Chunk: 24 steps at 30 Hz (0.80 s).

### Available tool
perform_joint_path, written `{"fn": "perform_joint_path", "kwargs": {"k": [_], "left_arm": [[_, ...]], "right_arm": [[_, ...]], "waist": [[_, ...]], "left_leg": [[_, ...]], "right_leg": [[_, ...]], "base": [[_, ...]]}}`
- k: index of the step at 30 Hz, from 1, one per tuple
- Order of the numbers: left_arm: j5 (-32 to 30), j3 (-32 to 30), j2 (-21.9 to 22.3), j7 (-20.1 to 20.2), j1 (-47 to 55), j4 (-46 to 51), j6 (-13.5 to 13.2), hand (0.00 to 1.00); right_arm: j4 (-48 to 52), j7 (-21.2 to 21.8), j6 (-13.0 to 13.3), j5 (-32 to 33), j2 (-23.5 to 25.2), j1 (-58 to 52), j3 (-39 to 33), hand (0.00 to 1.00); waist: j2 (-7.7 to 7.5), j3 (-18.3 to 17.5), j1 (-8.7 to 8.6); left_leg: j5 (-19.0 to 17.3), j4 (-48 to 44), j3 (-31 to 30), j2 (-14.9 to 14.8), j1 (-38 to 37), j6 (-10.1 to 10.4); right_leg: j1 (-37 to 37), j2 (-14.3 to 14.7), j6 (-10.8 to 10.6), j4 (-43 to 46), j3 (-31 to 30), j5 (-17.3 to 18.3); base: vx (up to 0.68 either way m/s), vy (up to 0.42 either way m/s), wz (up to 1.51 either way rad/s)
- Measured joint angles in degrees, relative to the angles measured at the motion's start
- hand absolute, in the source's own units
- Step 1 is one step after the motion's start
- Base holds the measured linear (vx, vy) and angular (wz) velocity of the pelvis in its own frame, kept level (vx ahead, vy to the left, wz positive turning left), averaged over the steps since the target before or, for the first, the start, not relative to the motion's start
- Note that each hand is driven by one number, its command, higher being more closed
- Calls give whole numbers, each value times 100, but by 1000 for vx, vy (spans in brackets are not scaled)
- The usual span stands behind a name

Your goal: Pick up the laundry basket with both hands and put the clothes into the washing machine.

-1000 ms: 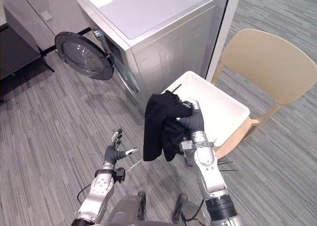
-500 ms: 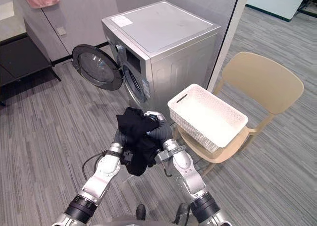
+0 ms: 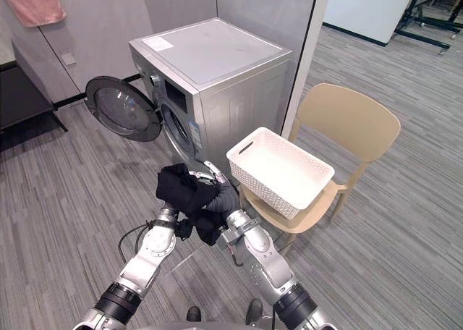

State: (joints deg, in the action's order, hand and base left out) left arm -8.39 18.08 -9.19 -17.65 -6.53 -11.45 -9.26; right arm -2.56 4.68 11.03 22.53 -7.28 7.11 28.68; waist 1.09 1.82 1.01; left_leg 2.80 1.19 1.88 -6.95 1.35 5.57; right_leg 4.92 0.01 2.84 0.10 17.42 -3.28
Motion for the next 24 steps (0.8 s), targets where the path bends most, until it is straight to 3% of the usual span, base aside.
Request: {"fn": "perform_joint_path", "kwargs": {"k": [2,3,6,11,16,20,23,24], "left_arm": [[6,-179,97,3,15,1,-1,100],[4,-355,171,10,87,5,-2,100],[5,-673,215,29,325,11,-5,100],[149,-1079,219,163,955,11,-2,100],[437,-1448,211,393,1570,-66,0,100],[635,-1786,242,534,1680,-557,17,100],[820,-1905,364,569,1699,-640,43,100],[859,-1908,433,630,1698,-639,60,100]], "right_arm": [[200,-115,-6,-596,-37,-207,-359,0],[311,-293,-5,-1247,-95,-359,-681,0],[408,-609,-6,-2094,-262,-678,-1430,0],[285,-844,-21,-2790,-478,-1159,-2069,0],[-1009,-831,-132,-3388,-493,-1247,-2259,0],[-2326,-844,-218,-3682,-399,-1310,-2598,0],[-3233,-975,-349,-3683,-358,-1301,-2939,0],[-3549,-1038,-401,-3688,-319,-1297,-3119,0]], "waist": [[0,0,4],[0,0,-4],[-2,-1,-20],[-1,-1,-13],[3,2,-4],[54,43,21],[164,197,110],[204,243,121]], "left_leg": [[0,3,-9,-12,-12,0],[-3,10,-8,-17,-15,0],[-9,33,-3,-16,-25,-8],[-4,53,-5,-19,-27,-1],[-2,99,-67,-13,-13,3],[28,73,-491,30,265,18],[128,55,-662,99,517,-142],[80,23,-305,101,619,-480]], "right_leg": [[-36,21,1,-28,4,-2],[-73,31,1,-46,1,-2],[-85,37,-2,-72,-7,-3],[-95,53,-3,-106,-14,-2],[-184,73,-25,-266,101,-27],[-195,29,-44,-331,569,17],[-174,-109,-86,-219,1124,200],[-154,-242,-124,-99,1397,309]], "base": [[2,3,-2],[0,0,0],[4,13,0],[17,27,-1],[10,22,11],[-4,20,62],[-7,19,97],[11,60,96]]}}
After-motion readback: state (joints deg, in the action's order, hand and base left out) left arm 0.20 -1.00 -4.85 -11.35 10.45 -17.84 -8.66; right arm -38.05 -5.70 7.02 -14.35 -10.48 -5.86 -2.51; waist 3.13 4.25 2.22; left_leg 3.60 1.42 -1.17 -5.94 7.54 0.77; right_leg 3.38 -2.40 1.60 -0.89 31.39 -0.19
